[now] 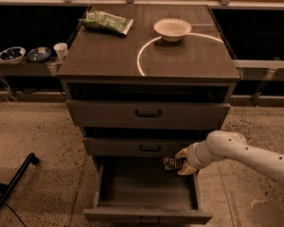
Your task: Place rxbar chocolate into bottom drawer
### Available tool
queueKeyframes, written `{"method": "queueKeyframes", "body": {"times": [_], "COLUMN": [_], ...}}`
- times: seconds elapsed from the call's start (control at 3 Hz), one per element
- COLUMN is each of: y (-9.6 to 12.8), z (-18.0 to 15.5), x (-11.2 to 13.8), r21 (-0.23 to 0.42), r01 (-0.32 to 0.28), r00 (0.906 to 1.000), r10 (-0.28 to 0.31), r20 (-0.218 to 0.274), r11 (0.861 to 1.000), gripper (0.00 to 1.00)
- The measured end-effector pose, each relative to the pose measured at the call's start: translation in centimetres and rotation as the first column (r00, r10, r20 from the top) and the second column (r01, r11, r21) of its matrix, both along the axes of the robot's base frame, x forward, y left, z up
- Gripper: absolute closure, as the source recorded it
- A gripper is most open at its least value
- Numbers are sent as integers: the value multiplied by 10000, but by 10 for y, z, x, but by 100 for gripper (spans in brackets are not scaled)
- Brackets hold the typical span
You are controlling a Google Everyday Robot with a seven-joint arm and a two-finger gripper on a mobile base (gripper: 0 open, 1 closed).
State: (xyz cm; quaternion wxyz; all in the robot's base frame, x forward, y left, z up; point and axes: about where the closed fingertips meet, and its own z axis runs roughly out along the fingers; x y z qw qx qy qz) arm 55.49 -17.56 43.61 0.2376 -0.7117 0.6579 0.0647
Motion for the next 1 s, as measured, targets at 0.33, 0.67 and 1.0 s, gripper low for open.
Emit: {"method": "queueKeyframes", "body": {"times": [0.33, 0.67, 1.0], "y": [-2, 4, 23], "z": [-4, -49, -146], "x": [-3, 18, 18], "r21": [-17, -37, -188], "r01": [-589, -35, 772], "r00": [9978, 10000, 9956], "r10": [589, 35, -781], "r20": [316, -25, -515], "r11": [9983, 10000, 9968], "gripper": [100, 100, 100]}}
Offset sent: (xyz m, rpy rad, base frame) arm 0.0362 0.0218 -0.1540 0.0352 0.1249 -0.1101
